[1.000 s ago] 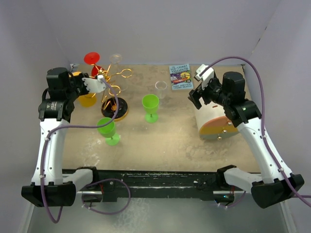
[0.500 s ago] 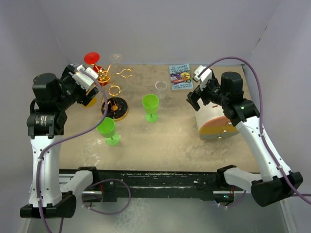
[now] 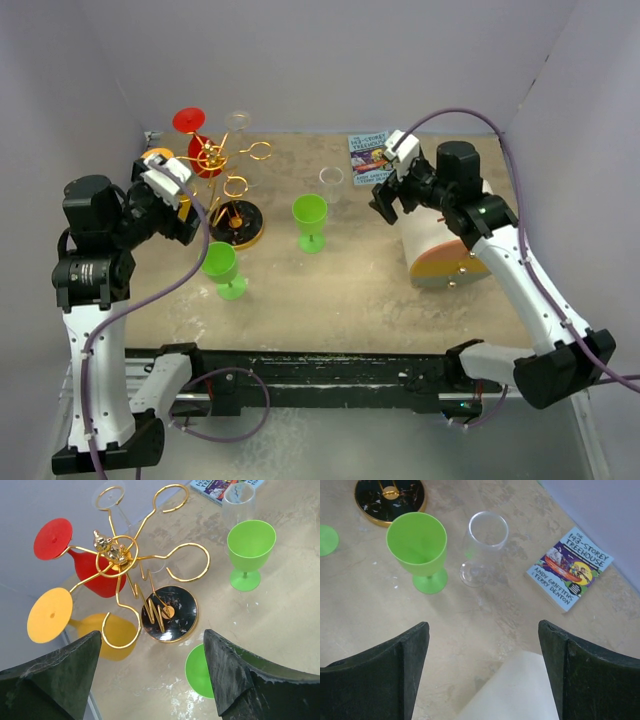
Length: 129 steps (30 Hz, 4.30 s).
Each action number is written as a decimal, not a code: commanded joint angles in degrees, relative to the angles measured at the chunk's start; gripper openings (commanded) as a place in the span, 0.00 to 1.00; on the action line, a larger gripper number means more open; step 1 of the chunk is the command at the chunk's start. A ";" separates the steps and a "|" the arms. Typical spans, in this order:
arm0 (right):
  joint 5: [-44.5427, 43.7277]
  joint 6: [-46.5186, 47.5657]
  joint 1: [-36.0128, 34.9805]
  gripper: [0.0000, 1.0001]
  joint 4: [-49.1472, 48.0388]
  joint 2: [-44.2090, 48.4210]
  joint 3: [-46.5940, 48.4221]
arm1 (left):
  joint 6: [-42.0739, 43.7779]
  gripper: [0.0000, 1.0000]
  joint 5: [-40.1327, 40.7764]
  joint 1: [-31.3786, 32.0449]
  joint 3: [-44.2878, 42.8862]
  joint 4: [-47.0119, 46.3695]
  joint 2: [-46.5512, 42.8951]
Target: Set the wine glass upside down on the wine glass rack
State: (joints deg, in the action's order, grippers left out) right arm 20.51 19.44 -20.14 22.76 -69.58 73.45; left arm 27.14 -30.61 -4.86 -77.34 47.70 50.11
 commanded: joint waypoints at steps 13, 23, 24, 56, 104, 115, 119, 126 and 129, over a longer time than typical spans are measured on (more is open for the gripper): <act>-13.74 -9.02 -14.98 0.70 -7.34 -14.66 10.41 | -8.24 0.89 10.62 -3.06 -2.14 -5.21 -1.62; -22.36 -10.92 -15.15 0.59 -9.21 -20.24 14.17 | -8.22 0.90 10.23 -3.35 -2.46 -5.42 -1.71; -22.92 -10.82 -15.07 0.58 -9.14 -21.21 15.01 | -8.17 0.90 10.24 -3.33 -2.46 -5.43 -1.80; -12.67 -14.72 -14.26 0.50 -0.93 -24.90 16.60 | -7.69 0.93 9.43 -3.97 -1.89 -5.83 -1.75; -12.15 -14.32 -18.13 0.01 -1.28 -27.87 13.34 | -8.55 0.99 9.78 -4.01 -4.35 -5.94 0.66; -2.88 -6.43 -17.17 0.00 -0.45 -15.48 10.08 | -13.54 0.99 6.03 -4.01 -7.03 -6.64 2.81; 3.84 -5.77 -14.54 0.00 2.13 -11.02 13.11 | -16.11 0.96 2.43 -4.01 -7.59 -8.13 3.88; 8.15 -6.12 -10.90 0.00 3.71 -4.52 22.02 | -19.71 0.92 -5.26 -2.80 -12.89 -7.03 8.60; 6.22 -7.20 -10.88 0.00 2.81 -3.97 26.28 | -22.09 0.92 -9.70 -1.65 -15.66 -6.73 11.07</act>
State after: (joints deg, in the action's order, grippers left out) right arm 25.28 12.64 -30.89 27.29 -75.81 93.36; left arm 9.67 -32.47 -7.84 -88.44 42.87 59.00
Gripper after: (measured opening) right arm 0.008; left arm 0.927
